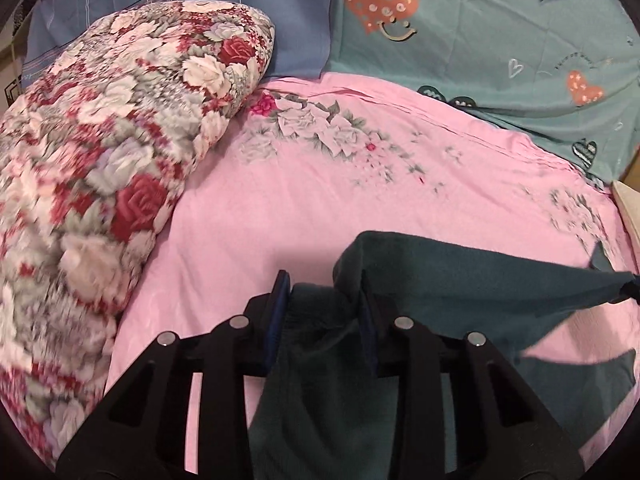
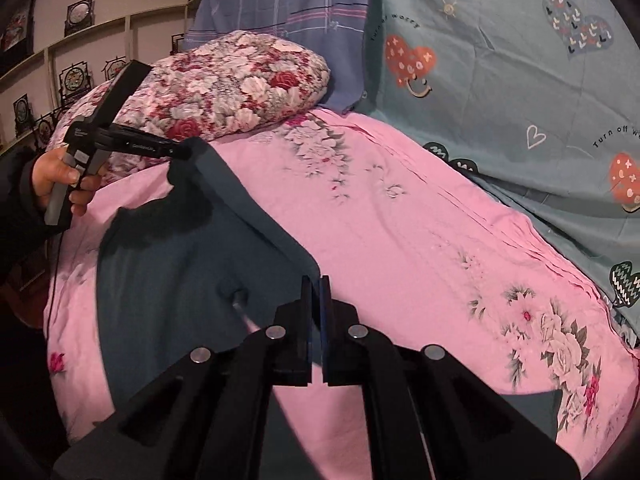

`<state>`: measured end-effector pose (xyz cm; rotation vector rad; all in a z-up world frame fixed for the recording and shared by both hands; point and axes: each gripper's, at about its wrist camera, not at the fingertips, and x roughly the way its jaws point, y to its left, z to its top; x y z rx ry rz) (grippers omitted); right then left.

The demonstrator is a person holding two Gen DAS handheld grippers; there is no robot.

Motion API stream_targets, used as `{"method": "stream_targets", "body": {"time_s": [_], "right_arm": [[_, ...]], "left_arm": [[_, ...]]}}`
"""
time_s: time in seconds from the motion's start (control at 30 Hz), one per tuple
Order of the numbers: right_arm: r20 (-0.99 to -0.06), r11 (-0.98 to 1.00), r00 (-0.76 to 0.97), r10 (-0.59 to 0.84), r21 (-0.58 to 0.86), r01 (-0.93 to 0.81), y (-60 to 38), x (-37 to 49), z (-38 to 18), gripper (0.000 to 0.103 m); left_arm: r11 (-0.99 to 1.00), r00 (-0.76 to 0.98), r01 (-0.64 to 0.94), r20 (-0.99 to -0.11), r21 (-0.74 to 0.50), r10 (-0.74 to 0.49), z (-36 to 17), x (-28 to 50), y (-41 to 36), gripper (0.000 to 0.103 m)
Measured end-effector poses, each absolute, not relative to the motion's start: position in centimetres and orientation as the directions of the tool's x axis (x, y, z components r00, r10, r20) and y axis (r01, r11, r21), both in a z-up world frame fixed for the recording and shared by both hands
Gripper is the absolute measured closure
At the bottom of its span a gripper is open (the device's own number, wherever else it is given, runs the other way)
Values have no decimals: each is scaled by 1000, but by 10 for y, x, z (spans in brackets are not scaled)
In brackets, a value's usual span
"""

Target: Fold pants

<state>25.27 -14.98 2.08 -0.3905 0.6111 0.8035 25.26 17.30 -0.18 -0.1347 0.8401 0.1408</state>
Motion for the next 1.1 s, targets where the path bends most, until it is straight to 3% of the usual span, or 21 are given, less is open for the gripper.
{"method": "stream_targets", "body": {"time_s": [0.23,0.43,0.47,0.57,0.6,0.73,0.77,0.8,0.87,0.93,1.1], "right_arm": [[-700,609,472,536,-67,-791,-150,160,-39,100],[-690,656,471,550,8,-754,-154,143,-64,100],[-686,661,475,551,11,-751,-154,142,-64,100],[-679,666,482,553,14,-746,-152,142,-63,100],[-678,667,482,555,17,-745,-152,141,-63,100],[-675,670,481,559,27,-742,-153,141,-63,100],[-675,671,479,560,31,-740,-153,141,-62,100],[-675,673,479,561,34,-739,-153,142,-62,100],[-674,673,480,562,36,-738,-155,141,-63,100],[-666,672,481,570,40,-740,-156,139,-62,100],[-622,665,488,613,72,-743,-161,135,-48,100]], "left_arm": [[986,594,-147,-804,-83,21,-37,166,164,70],[978,559,-176,-829,-112,6,-59,144,168,68],[979,564,-174,-826,-110,7,-59,143,166,63],[985,583,-154,-812,-82,24,-56,141,155,28],[988,595,-147,-802,-52,46,-55,139,149,22],[986,637,-111,-753,124,166,-56,139,128,23],[982,642,-107,-744,155,188,-57,140,126,29],[978,641,-101,-740,180,202,-59,141,126,54],[983,620,-78,-765,165,178,-64,144,133,90],[989,627,-65,-766,134,145,-62,141,142,91],[979,679,-101,-707,174,196,-30,137,159,92]]}}
